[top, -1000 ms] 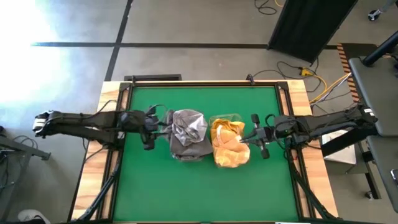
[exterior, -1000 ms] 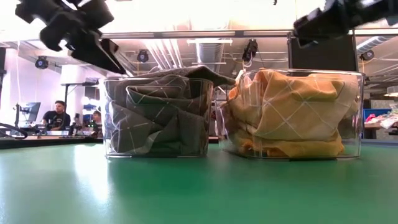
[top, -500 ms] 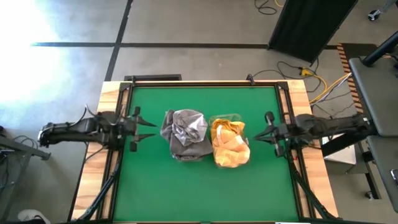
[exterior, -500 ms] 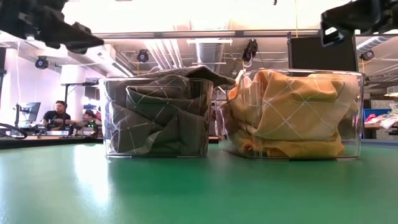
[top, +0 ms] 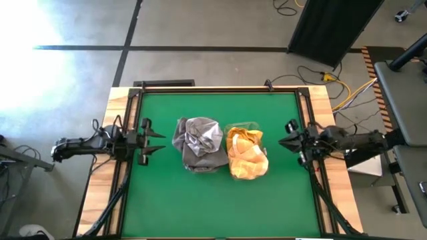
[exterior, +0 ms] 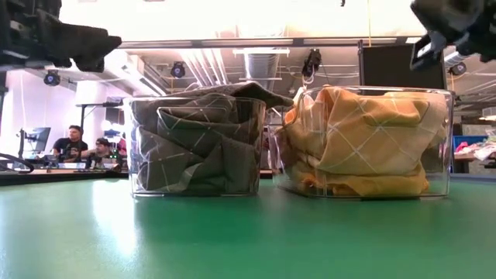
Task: Sort towels by color in basket
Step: Return to Home Position
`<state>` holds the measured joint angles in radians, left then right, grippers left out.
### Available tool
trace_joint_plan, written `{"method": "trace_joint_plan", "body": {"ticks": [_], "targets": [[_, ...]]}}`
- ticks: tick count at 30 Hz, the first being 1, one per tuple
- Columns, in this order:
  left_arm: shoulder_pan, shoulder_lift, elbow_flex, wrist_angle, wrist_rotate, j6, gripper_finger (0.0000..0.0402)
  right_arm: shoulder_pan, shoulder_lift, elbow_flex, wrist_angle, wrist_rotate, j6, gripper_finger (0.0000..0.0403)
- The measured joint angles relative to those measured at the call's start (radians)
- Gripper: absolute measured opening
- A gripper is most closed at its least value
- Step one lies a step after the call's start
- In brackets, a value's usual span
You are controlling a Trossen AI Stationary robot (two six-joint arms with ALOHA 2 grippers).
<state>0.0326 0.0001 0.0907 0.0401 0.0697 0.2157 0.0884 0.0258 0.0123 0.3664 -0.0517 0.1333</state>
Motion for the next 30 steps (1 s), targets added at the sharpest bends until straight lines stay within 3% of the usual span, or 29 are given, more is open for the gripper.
{"method": "trace_joint_plan", "body": {"ticks": [4,7,18,30], "targets": [[-0.001,-0.001,-0.081,0.094,0.026,-0.098,0.0156,-0.02,0.001,0.0,-0.091,-0.008,0.053,0.0018],[-0.001,0.007,-0.078,0.005,0.026,-0.129,0.0156,-0.034,0.0,0.0,-0.08,-0.008,0.015,0.0018],[0.0,0.039,-0.08,-0.015,-0.027,-0.127,0.0156,-0.129,0.003,0.0,-0.112,0.0,-0.05,0.0018],[0.0,0.079,-0.07,-0.022,-0.027,-0.128,0.0155,-0.136,0.023,-0.001,-0.22,-0.002,-0.126,0.0018]]}}
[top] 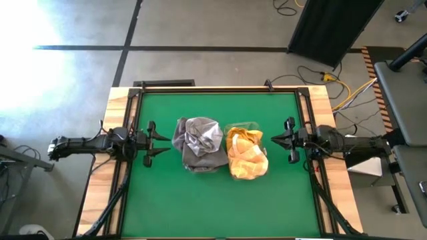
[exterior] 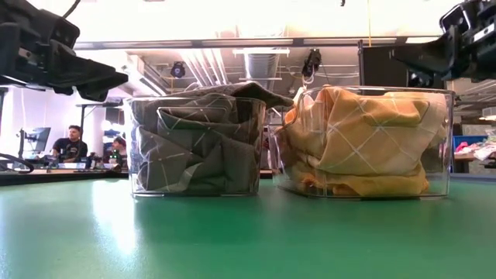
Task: Sort towels by color in basket
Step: Return to Home Position
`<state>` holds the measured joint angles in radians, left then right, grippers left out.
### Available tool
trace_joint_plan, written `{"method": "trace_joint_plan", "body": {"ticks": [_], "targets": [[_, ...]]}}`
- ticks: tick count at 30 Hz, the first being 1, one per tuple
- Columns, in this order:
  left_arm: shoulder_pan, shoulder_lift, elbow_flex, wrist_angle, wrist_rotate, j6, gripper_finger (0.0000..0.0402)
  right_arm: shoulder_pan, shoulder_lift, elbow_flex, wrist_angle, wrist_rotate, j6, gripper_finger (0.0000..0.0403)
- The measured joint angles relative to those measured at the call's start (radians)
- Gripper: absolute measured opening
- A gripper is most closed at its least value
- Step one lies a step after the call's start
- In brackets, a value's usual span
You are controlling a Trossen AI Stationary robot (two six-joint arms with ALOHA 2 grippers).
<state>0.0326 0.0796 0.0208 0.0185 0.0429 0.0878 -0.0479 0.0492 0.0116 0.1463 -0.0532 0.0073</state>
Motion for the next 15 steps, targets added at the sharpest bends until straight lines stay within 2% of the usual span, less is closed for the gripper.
{"method": "trace_joint_plan", "body": {"ticks": [8,15], "targets": [[0.0,0.018,0.0,0.002,0.0,0.0,0.0155,0.0,0.0,0.0,-0.099,0.0,0.0,0.0018],[0.0,0.031,0.0,0.004,0.0,0.0,0.0155,0.0,-0.001,-0.001,-0.101,0.0,0.0,0.0018]]}}
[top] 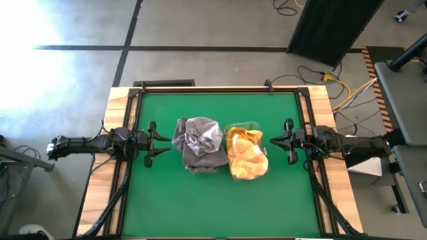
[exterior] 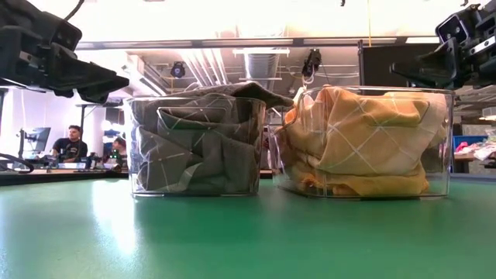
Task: Sort towels by color in basket
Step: Return to Home Position
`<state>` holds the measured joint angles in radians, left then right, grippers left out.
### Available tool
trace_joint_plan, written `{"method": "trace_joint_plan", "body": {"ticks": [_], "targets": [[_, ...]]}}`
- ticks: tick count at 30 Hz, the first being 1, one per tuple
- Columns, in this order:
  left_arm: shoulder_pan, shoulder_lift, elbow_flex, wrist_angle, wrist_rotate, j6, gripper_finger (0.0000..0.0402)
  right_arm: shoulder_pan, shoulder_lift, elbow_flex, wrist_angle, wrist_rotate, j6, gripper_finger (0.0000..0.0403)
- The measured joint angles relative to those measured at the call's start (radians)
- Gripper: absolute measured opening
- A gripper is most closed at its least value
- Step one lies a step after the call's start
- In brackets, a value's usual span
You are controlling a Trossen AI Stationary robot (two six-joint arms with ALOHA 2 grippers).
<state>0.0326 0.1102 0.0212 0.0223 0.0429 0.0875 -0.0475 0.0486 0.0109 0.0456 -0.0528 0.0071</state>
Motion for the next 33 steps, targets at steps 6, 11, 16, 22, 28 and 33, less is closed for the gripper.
{"method": "trace_joint_plan", "body": {"ticks": [6,11,16,22,28,33], "targets": [[0.0,0.007,0.0,0.0,0.0,0.0,0.0155,0.0,0.0,0.0,0.0,0.0,0.0,0.0018],[0.0,0.014,0.0,0.0,0.0,0.0,0.0155,0.0,0.0,0.0,0.0,0.0,0.0,0.0018],[0.0,0.015,0.0,-0.001,0.0,0.0,0.0155,0.0,0.0,0.0,0.0,0.0,0.0,0.0018],[0.0,0.015,0.001,-0.001,0.0,0.0,0.0155,0.0,0.0,0.0,0.0,0.0,0.0,0.0018],[0.0,0.015,0.001,-0.001,0.0,0.0,0.0155,0.0,0.0,0.0,0.0,0.0,0.0,0.0018],[0.0,0.015,0.001,-0.001,0.0,0.0,0.0155,0.0,0.0,0.0,0.0,0.0,0.0,0.0018]]}}
